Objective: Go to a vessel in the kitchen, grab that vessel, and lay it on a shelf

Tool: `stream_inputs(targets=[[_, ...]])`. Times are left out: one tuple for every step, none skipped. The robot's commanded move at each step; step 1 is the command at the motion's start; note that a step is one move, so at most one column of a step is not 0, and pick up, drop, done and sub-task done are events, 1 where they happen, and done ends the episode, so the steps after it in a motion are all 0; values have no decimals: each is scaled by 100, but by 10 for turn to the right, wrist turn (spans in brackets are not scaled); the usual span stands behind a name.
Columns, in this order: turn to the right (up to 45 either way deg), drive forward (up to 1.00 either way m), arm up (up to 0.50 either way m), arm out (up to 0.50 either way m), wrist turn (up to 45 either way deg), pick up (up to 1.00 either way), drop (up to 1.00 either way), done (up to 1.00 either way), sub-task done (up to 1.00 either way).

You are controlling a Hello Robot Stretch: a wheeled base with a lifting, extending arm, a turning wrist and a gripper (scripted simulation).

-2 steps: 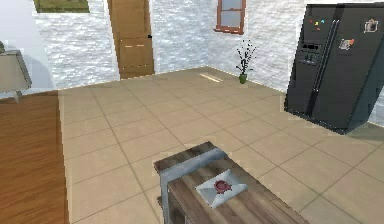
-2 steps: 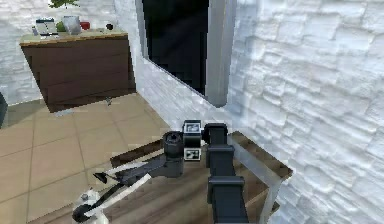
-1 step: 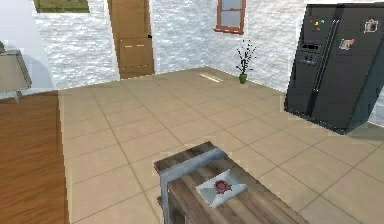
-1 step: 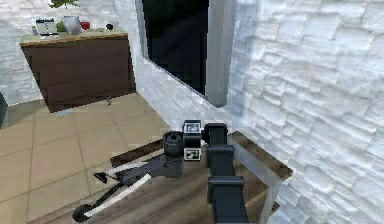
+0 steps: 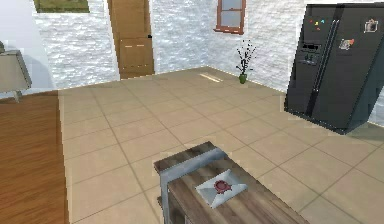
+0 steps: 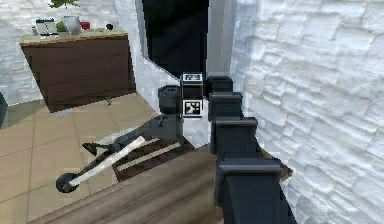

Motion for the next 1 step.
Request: stream_inputs(targets=[[0, 0, 0, -8, 0, 0, 0, 0, 0]])
